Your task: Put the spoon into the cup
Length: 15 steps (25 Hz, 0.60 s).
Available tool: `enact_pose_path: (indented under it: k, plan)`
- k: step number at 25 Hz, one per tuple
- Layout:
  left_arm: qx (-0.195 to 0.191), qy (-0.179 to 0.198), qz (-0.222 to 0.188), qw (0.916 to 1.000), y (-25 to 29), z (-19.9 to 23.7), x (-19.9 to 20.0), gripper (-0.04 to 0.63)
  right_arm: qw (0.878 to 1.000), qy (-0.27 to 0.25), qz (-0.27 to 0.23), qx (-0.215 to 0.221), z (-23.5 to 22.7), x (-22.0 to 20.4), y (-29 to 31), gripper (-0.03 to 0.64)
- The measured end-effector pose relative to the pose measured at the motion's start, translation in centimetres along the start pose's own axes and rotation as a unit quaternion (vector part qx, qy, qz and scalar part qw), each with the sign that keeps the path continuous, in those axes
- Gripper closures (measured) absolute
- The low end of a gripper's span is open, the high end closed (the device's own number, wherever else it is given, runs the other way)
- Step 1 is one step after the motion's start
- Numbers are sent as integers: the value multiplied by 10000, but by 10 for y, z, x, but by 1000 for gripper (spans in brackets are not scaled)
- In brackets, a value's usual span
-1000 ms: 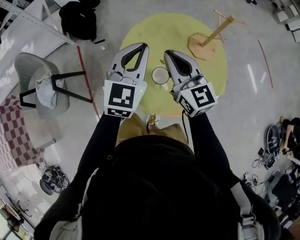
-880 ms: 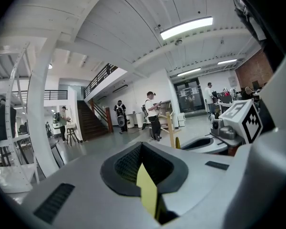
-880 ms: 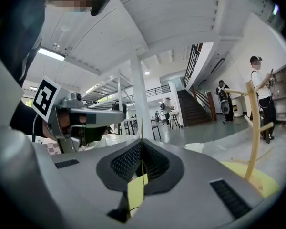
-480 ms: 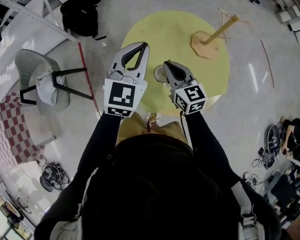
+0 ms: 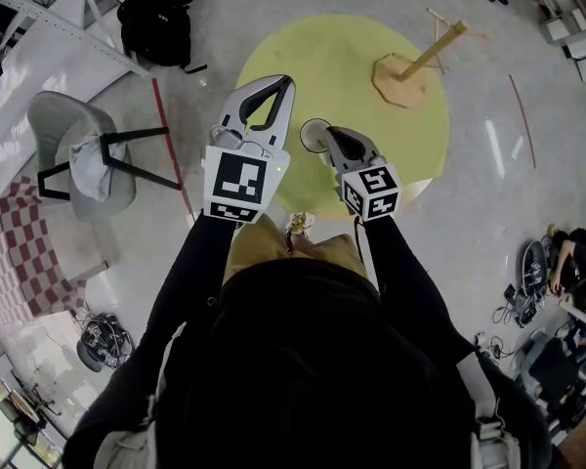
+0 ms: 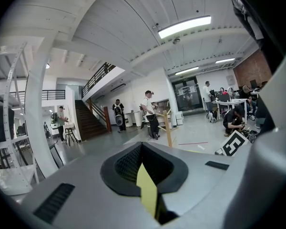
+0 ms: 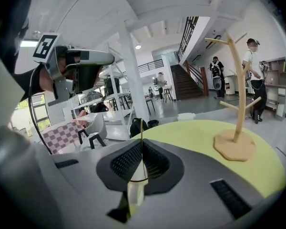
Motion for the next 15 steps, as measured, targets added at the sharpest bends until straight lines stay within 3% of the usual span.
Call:
enact_pose_path:
  k: [15]
  plan:
    - [-120, 78, -131, 9998, -2, -12, 11, 580, 9993, -11, 196, 321, 9, -16, -18, 586]
Point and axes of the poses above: the fingertips, and each gripper's own axes: y forward along the fingers, z to its left, x out of its top, the point moved 4 cm from there along -y, backward along the fingers, and after that the axes turned 8 degrees about y, right-handed, at the moved point
